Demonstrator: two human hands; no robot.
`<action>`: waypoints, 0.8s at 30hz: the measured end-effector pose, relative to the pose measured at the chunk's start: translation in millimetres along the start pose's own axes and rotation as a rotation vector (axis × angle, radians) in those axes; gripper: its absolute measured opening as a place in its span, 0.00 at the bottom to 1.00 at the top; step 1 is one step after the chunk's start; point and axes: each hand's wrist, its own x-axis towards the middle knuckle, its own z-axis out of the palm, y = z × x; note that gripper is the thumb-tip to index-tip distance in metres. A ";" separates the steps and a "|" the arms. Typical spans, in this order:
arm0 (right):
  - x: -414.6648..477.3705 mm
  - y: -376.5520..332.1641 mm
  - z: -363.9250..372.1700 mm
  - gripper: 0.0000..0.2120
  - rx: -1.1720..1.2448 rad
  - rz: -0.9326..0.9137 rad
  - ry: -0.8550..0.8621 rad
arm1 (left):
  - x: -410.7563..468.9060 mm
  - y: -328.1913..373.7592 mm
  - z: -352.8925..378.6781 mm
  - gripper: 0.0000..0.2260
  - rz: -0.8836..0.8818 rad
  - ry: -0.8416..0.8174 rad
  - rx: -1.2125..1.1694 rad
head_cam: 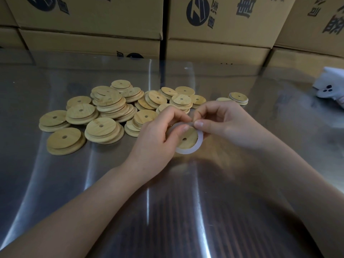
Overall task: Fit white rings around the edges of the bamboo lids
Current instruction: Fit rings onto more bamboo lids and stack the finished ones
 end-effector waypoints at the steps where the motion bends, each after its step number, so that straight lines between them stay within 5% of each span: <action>1: -0.1 -0.2 -0.3 0.08 -0.005 -0.012 -0.003 | 0.3 0.1 -0.5 0.04 0.001 -0.001 -0.012; 24: -4.5 -5.0 -2.5 0.06 -0.091 -0.173 0.036 | 3.1 0.9 -8.3 0.09 0.348 0.022 0.226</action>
